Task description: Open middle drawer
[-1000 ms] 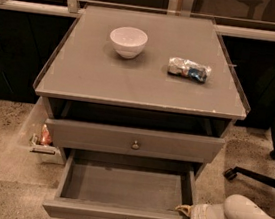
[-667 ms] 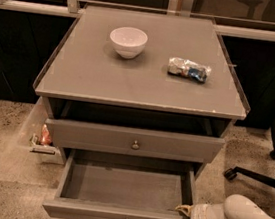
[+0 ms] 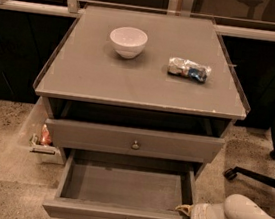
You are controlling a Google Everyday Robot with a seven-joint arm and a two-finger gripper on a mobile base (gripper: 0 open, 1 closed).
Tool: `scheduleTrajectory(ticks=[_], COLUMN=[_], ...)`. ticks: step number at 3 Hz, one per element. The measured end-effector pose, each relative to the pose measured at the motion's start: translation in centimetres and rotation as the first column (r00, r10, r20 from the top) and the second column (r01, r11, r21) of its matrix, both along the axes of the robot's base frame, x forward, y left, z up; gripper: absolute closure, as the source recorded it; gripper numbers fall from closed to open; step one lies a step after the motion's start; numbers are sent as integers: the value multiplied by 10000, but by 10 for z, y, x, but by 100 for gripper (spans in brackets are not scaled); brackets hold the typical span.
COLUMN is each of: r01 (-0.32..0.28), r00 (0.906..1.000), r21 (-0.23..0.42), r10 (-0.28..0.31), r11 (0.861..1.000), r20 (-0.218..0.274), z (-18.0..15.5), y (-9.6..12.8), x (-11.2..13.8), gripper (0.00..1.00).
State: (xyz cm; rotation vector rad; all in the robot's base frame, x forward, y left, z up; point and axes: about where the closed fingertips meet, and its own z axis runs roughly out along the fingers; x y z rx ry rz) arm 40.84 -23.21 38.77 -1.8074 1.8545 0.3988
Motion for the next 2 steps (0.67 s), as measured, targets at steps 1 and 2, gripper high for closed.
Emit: scheduleTrajectory(ticks=[1, 2], r01=[0, 0], r00=[10000, 10000], r21=[0, 0], r10=[0, 0], r11=[10000, 10000], r20=[0, 0], z=[0, 0], y=[0, 0], x=[0, 0], gripper=[11, 0])
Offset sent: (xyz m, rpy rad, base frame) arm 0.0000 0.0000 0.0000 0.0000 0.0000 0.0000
